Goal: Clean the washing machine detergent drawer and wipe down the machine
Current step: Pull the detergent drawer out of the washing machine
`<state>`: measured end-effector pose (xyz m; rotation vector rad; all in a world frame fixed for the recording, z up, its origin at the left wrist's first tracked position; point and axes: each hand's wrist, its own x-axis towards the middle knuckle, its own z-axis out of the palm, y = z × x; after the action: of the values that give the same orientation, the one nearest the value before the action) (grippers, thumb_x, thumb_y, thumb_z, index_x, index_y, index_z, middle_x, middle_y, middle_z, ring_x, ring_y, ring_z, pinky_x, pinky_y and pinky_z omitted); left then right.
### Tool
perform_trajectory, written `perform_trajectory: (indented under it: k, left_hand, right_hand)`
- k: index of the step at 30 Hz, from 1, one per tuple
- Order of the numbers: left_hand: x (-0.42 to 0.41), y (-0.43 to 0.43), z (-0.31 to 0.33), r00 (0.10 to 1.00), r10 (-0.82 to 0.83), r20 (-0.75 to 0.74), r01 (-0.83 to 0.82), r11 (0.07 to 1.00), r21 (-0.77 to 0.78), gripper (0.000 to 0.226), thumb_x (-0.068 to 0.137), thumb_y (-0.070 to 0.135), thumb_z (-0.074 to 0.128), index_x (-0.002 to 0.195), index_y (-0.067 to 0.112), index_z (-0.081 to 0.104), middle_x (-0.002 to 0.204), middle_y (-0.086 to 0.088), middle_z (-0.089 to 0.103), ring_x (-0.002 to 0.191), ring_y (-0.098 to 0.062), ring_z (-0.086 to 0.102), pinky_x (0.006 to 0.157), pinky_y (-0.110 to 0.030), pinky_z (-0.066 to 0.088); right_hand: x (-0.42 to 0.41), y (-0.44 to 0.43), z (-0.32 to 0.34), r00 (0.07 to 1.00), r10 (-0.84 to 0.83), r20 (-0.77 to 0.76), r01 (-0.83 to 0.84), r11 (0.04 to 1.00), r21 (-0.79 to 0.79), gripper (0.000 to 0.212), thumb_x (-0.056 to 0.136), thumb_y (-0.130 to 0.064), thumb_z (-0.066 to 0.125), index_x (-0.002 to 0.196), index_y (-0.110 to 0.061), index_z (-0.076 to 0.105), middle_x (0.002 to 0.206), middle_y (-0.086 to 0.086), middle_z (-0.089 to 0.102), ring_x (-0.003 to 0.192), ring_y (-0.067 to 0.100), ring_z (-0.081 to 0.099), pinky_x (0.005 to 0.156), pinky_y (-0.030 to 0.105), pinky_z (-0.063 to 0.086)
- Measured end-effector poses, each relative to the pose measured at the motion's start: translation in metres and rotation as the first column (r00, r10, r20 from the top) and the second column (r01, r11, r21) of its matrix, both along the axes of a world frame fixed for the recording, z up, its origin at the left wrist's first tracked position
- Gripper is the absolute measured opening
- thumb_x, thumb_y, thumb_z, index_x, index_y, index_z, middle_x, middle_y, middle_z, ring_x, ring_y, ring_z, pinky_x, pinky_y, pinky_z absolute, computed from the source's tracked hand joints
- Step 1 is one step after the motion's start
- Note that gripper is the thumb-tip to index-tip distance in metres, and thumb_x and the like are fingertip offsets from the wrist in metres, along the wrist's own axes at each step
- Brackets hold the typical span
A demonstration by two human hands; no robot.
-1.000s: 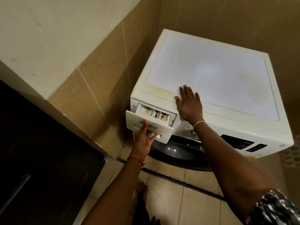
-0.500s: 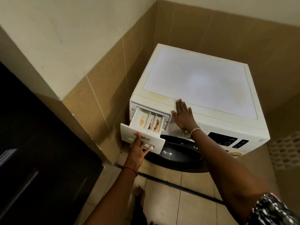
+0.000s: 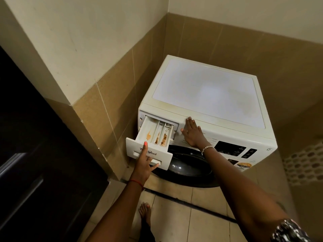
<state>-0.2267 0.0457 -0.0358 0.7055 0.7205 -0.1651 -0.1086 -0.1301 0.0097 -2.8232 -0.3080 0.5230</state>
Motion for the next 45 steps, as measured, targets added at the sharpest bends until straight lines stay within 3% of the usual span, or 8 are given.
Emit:
perform_trajectory:
  k: [4, 8, 10, 13, 21, 29, 40, 45]
  left_hand:
    - [0.003, 0.0, 0.001, 0.999, -0.009, -0.045, 0.011, 0.999, 0.042, 0.056, 0.088, 0.041, 0.055, 0.138, 0.023, 0.037, 0.13, -0.009, 0.052, 0.122, -0.028, 0.048, 0.09, -0.055, 0.043]
    - [0.006, 0.0, 0.001, 0.997, -0.004, -0.071, 0.009, 0.997, 0.071, 0.055, 0.088, 0.044, 0.054, 0.137, 0.023, 0.039, 0.12, -0.008, 0.055, 0.11, -0.025, 0.051, 0.081, -0.049, 0.048]
    - [0.007, 0.0, 0.001, 0.998, 0.006, -0.068, -0.001, 0.998, 0.065, 0.052, 0.089, 0.043, 0.054, 0.135, 0.023, 0.041, 0.117, -0.007, 0.056, 0.107, -0.025, 0.053, 0.077, -0.047, 0.05]
    - [0.007, 0.003, -0.001, 0.998, 0.014, -0.066, -0.011, 0.999, 0.047, 0.052, 0.09, 0.04, 0.055, 0.136, 0.02, 0.04, 0.121, -0.009, 0.055, 0.11, -0.026, 0.052, 0.085, -0.049, 0.049]
    - [0.009, 0.015, -0.011, 0.998, 0.007, -0.061, -0.008, 1.0, -0.011, 0.055, 0.088, 0.031, 0.059, 0.138, 0.017, 0.039, 0.132, -0.012, 0.053, 0.113, -0.027, 0.053, 0.086, -0.05, 0.048]
    - [0.009, 0.019, -0.015, 1.0, 0.005, -0.022, -0.006, 0.999, -0.039, 0.051, 0.088, 0.022, 0.059, 0.136, 0.016, 0.041, 0.132, -0.013, 0.053, 0.119, -0.03, 0.051, 0.095, -0.054, 0.043]
    - [0.01, 0.018, -0.011, 0.999, 0.03, -0.016, -0.029, 0.999, 0.014, 0.046, 0.089, 0.015, 0.058, 0.133, 0.013, 0.042, 0.125, -0.012, 0.055, 0.111, -0.028, 0.054, 0.088, -0.048, 0.046]
    - [0.008, 0.021, -0.008, 0.999, 0.031, -0.024, -0.03, 0.998, 0.048, 0.046, 0.089, 0.015, 0.058, 0.132, 0.013, 0.043, 0.123, -0.012, 0.056, 0.109, -0.028, 0.054, 0.091, -0.05, 0.045]
  right_hand:
    - [-0.013, 0.003, -0.001, 0.994, 0.032, 0.102, -0.033, 0.999, 0.005, 0.058, 0.102, -0.029, 0.024, 0.149, -0.005, -0.001, 0.158, 0.009, -0.007, 0.146, 0.02, -0.005, 0.117, 0.035, 0.001]
    - [-0.03, 0.019, -0.012, 0.945, 0.095, 0.313, -0.138, 0.983, 0.118, 0.052, 0.099, -0.017, 0.036, 0.147, -0.003, 0.02, 0.154, 0.016, 0.02, 0.141, 0.027, 0.023, 0.115, 0.036, 0.025]
    - [-0.031, 0.031, -0.018, 0.945, 0.079, 0.319, -0.119, 0.987, 0.107, 0.05, 0.098, -0.018, 0.037, 0.145, -0.005, 0.025, 0.142, 0.018, 0.038, 0.127, 0.031, 0.04, 0.099, 0.039, 0.041]
    - [-0.026, 0.045, -0.027, 0.974, 0.078, 0.213, -0.085, 0.996, 0.025, 0.05, 0.1, -0.022, 0.033, 0.147, -0.012, 0.021, 0.126, 0.017, 0.049, 0.108, 0.034, 0.052, 0.08, 0.041, 0.045]
    - [-0.011, 0.061, -0.038, 0.999, -0.001, 0.05, 0.002, 1.0, -0.021, 0.07, 0.091, -0.007, 0.038, 0.15, -0.025, 0.006, 0.114, 0.017, 0.056, 0.098, 0.034, 0.057, 0.076, 0.042, 0.047]
    - [0.005, 0.069, -0.042, 0.996, -0.064, -0.063, 0.067, 0.997, 0.035, 0.071, 0.088, -0.003, 0.037, 0.15, -0.024, 0.009, 0.11, 0.021, 0.061, 0.094, 0.036, 0.06, 0.079, 0.045, 0.05]
    - [0.013, 0.071, -0.042, 0.988, -0.126, -0.091, 0.133, 0.988, 0.078, 0.062, 0.091, -0.004, 0.036, 0.147, -0.024, 0.021, 0.113, 0.019, 0.061, 0.101, 0.036, 0.059, 0.086, 0.047, 0.049]
    - [0.006, 0.072, -0.039, 0.992, -0.091, -0.083, 0.096, 0.994, 0.052, 0.065, 0.091, -0.004, 0.036, 0.149, -0.024, 0.014, 0.113, 0.02, 0.062, 0.099, 0.035, 0.06, 0.083, 0.046, 0.049]
